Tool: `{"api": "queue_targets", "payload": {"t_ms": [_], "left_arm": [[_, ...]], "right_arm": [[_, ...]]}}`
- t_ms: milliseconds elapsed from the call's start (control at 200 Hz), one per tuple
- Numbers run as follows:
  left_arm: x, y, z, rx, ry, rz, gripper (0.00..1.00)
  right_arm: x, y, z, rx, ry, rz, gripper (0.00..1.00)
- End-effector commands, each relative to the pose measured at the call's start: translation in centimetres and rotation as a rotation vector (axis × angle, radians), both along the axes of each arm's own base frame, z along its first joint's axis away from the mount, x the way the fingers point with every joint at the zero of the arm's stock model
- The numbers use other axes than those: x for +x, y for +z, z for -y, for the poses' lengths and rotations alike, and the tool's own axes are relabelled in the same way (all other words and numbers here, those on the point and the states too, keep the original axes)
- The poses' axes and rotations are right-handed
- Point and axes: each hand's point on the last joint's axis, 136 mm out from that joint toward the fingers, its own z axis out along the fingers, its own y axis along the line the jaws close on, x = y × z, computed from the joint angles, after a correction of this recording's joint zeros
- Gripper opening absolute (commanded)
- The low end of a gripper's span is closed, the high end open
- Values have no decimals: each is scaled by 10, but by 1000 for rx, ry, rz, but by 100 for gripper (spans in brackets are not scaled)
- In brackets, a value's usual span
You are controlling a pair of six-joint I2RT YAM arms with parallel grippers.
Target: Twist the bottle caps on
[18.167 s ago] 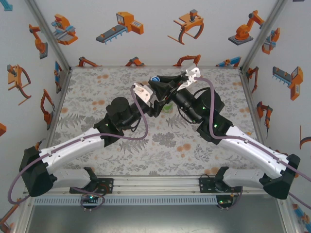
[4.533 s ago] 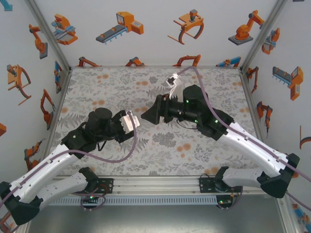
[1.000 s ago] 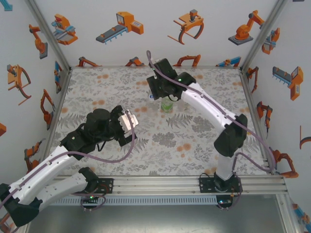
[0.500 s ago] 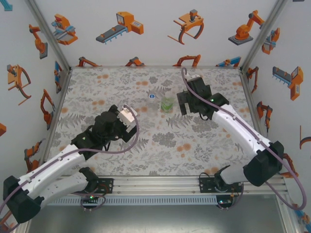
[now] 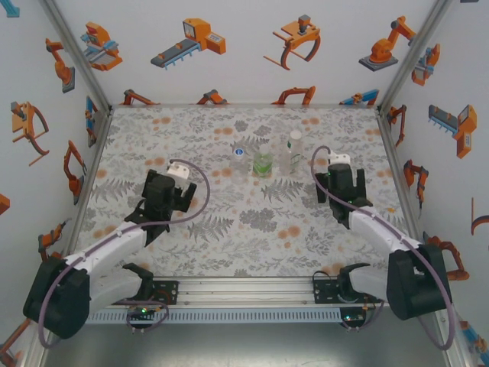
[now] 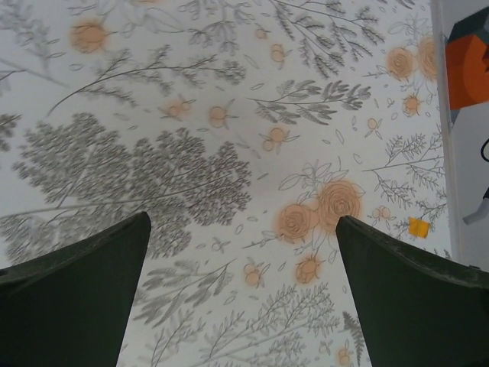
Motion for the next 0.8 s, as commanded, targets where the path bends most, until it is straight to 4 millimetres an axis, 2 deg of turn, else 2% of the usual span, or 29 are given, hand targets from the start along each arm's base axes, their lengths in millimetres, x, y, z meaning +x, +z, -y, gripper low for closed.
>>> {"api": "queue_targets", "payload": {"t_ms": [0,100,205,290,365,436,651,736,796], "left_arm": [[17,4,-10,-113,48,69,97],[28,-5,-21,-164,58,80,97],[39,-14,-32,-197,68,101,97],[47,-15,-36,-206,65,108,97],[54,-17,-37,-209,48,123,97],[61,-21,-47,-231,85,132,97],[61,-28,-66,-377,87,108,97],[65,-35,-64,-398,56,146,97],[64,-42,-68,-402,81,80,97]], "right_arm": [[27,26,14,57,-44,215,100],[31,15,24,110,-74,267,100],[33,12,35,152,-104,349,100],[37,12,36,160,-85,389,99],[39,-1,39,183,-94,382,99],[38,-11,35,189,-63,395,99],[37,-12,30,195,-29,407,99],[38,-13,33,191,-44,405,98],[37,-13,39,184,-86,407,99]]}}
